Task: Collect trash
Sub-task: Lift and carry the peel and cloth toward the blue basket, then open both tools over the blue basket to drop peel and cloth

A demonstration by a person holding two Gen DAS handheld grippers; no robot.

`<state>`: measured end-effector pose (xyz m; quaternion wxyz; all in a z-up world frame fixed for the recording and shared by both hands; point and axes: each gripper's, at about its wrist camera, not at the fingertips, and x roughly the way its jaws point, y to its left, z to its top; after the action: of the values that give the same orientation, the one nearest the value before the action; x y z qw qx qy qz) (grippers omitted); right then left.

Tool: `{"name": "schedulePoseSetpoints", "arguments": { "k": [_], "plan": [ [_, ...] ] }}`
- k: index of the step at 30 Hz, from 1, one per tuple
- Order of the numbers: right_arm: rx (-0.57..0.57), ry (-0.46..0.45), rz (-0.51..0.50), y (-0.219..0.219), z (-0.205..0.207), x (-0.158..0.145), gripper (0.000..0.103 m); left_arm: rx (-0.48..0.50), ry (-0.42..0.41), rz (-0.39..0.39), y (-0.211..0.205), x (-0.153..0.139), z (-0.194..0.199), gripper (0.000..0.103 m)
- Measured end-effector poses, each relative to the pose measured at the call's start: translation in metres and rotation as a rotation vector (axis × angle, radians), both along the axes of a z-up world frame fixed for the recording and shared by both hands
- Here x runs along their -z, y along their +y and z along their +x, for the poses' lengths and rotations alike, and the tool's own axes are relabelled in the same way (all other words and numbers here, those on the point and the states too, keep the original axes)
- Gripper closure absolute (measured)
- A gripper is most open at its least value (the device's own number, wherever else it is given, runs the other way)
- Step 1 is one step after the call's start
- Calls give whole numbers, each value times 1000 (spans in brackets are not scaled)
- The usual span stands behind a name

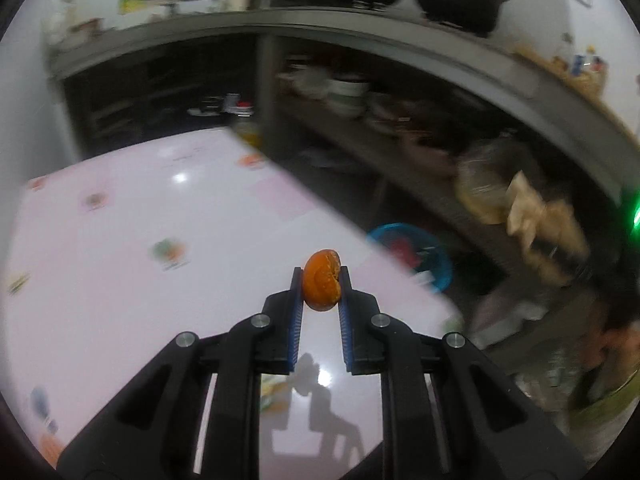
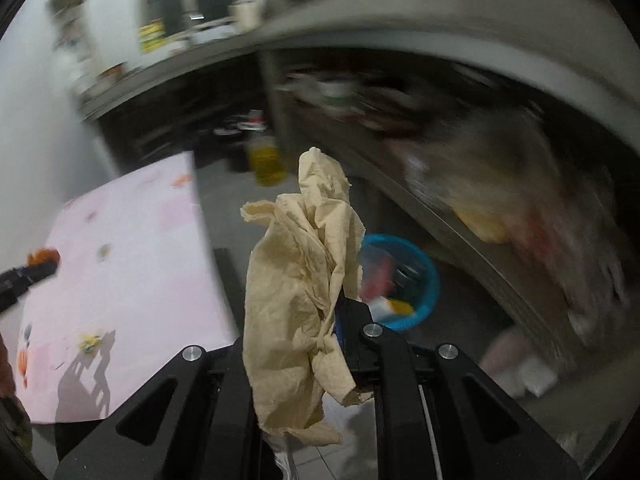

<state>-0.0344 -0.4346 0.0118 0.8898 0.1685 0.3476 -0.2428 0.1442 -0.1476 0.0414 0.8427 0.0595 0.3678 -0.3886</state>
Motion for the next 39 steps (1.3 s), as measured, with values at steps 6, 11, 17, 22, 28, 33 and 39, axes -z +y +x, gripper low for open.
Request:
{"name": "schedulePoseSetpoints", "arguments": {
  "k": [6, 11, 17, 22, 28, 33, 39],
  "plan": [
    [133, 40, 152, -51, -22, 60, 92, 168, 176, -3, -102, 13, 27, 88],
    [193, 54, 278, -81, -17, 108, 92, 252, 317, 68, -196, 51, 46, 88],
    [224, 59, 344, -106, -8, 141, 92, 282, 420, 164, -294, 109, 68, 86],
    [245, 75, 365, -124, 3, 158, 92, 252, 430, 179, -350, 139, 86, 50],
    [236, 129, 362, -140, 24, 179, 92, 235, 397, 155, -352, 137, 92, 37],
    [184, 138, 327, -152, 70, 186, 92, 240, 313, 115, -305, 96, 95, 30],
    [167, 143, 264, -170, 143, 199, 73, 195, 211, 96, -223, 45, 90, 22]
  ]
}}
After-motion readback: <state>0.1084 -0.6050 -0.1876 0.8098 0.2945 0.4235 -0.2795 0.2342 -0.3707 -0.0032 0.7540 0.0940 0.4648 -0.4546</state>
